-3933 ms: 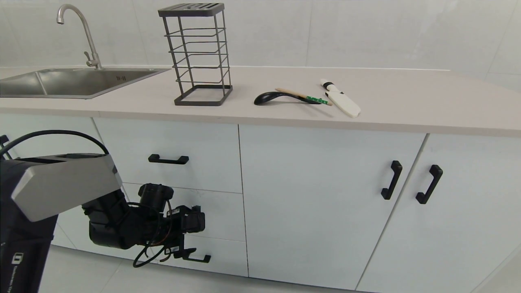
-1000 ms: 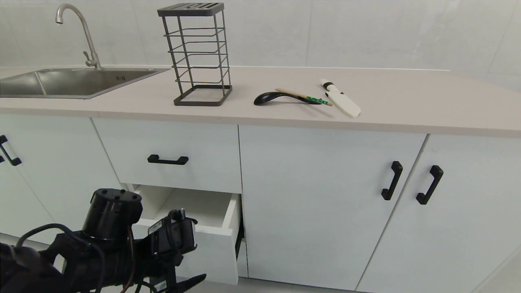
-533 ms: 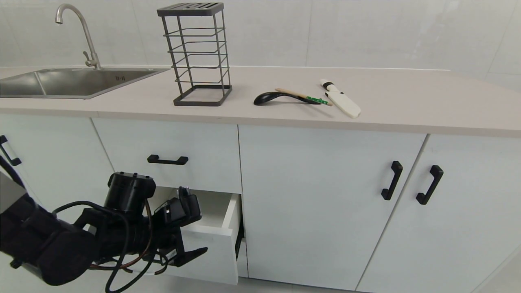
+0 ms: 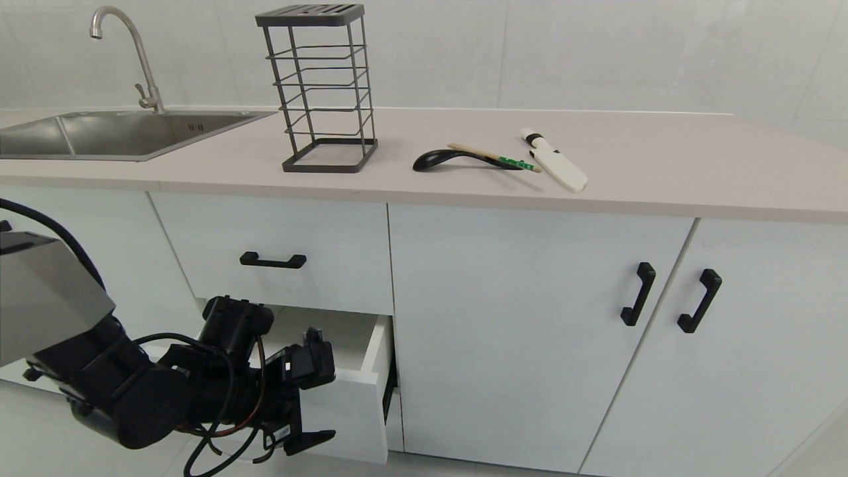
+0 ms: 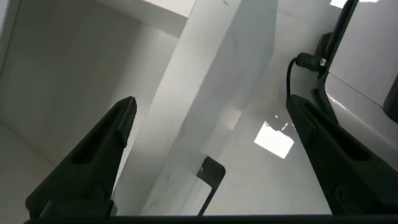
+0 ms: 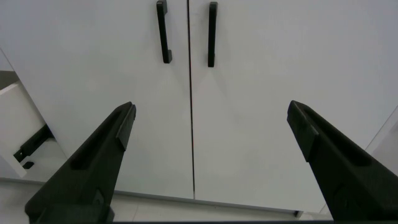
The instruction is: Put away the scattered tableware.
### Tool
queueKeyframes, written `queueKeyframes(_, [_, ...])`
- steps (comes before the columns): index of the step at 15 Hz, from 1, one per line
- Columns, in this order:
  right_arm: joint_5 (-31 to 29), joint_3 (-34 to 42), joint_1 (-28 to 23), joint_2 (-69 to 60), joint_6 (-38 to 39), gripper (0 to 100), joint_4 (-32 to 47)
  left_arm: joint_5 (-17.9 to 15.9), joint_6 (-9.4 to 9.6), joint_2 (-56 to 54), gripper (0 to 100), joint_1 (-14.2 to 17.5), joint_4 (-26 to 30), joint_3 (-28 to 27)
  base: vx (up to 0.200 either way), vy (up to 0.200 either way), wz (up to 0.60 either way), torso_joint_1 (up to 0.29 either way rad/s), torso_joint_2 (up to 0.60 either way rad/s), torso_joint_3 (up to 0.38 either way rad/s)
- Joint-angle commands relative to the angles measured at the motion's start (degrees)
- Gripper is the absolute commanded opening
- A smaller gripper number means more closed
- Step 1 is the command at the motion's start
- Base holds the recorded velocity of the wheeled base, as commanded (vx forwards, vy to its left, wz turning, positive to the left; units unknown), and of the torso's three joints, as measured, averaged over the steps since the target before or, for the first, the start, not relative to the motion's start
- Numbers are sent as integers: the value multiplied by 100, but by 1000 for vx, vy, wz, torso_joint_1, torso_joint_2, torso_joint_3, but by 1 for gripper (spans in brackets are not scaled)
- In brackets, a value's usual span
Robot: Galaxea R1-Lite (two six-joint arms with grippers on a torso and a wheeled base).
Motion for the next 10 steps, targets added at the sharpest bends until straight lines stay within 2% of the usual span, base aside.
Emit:
queueKeyframes(1, [2, 0, 2, 7, -4, 100, 0, -171, 9, 47, 100, -109, 94, 86, 0, 0, 0, 0, 0, 0])
queueKeyframes(5, [2, 0, -7, 7, -4, 100, -9, -223, 9, -94, 100, -259, 120, 341, 0, 0, 0, 0, 0, 0])
queueKeyframes(10, [2, 0, 2, 7, 5, 100, -9, -258, 1, -683, 100, -338, 156, 1106, 0, 0, 0, 0, 0, 0])
